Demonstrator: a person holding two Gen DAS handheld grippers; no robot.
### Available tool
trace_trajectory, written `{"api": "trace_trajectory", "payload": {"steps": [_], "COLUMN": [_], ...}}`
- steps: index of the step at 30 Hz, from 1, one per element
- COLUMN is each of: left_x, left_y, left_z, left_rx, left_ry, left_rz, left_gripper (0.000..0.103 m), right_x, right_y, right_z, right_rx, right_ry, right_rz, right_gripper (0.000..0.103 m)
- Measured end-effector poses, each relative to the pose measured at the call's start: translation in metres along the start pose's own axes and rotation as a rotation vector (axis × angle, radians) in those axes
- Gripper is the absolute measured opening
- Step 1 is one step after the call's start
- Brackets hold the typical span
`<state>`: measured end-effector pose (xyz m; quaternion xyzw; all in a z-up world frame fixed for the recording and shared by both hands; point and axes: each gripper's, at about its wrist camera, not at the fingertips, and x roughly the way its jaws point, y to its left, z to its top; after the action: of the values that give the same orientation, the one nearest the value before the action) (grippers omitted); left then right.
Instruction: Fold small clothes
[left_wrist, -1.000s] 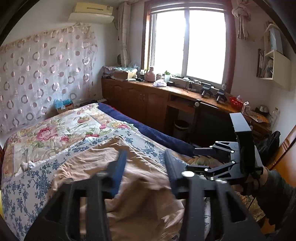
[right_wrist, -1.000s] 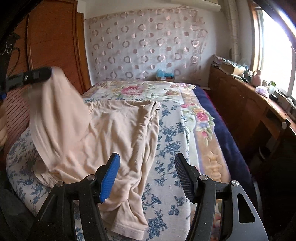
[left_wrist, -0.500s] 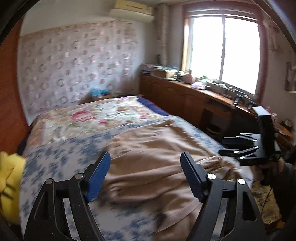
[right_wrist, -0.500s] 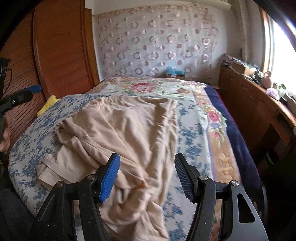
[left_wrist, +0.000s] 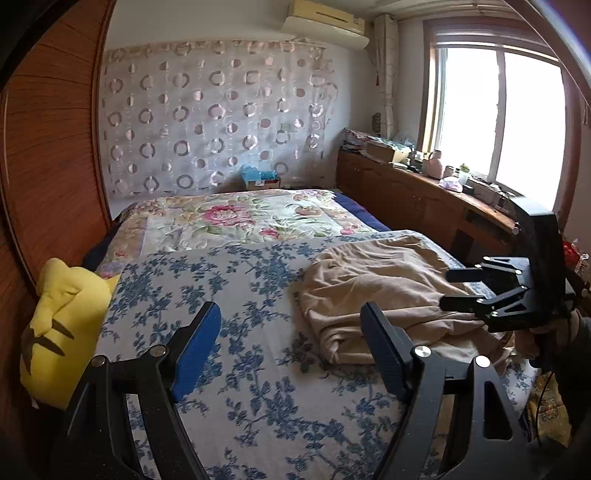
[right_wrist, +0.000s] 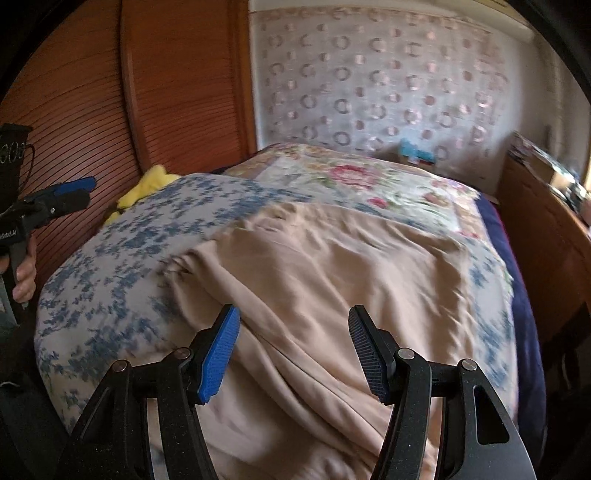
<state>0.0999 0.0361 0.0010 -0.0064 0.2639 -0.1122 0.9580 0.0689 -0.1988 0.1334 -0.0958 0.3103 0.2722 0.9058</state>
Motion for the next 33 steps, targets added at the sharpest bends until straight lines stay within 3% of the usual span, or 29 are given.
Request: {"api": "trace_trajectory", "payload": {"steps": [11, 22, 26, 27, 30, 33], "left_x": [-0.003, -0.005, -0.003, -0.003, -0.002, 0.0], "left_y": [0.02, 0.021, 0.02, 0.018, 0.014, 0.01], "left_z": [-0.009, -0.012, -0.016, -0.016, -0.017, -0.019], "left_rx": [-0.035, -0.037, -0.04, -0.04, -0.041, -0.036], "left_ry": [-0.001, 0.001, 0.008, 0.01, 0.013, 0.018], "left_rz": [0.022, 0.031, 0.023, 0.02, 0.007, -0.006], "left_gripper": [0.079, 0.079, 0.079, 0.079, 0.079, 0.079], "right_x": [0.079, 0.132, 0.137, 0.139, 0.137, 0.123], "right_y": [0.043, 0.066, 0.071, 0.073, 0.079, 0.071], "right_z": [0.037, 0.032, 0.031, 0.03, 0.03, 0.04], "right_rx": [-0.099, -0.198, -0.228, -0.239, -0.265, -0.244], "right_ry": [0.094, 0.214, 0.201, 0.195, 0.184, 0.145], "right_rz": [0.185, 0.188, 0.161, 0.143, 0.102, 0.102], "right_gripper": [0.063, 0.063, 0.063, 0.055, 0.013, 0.012]}}
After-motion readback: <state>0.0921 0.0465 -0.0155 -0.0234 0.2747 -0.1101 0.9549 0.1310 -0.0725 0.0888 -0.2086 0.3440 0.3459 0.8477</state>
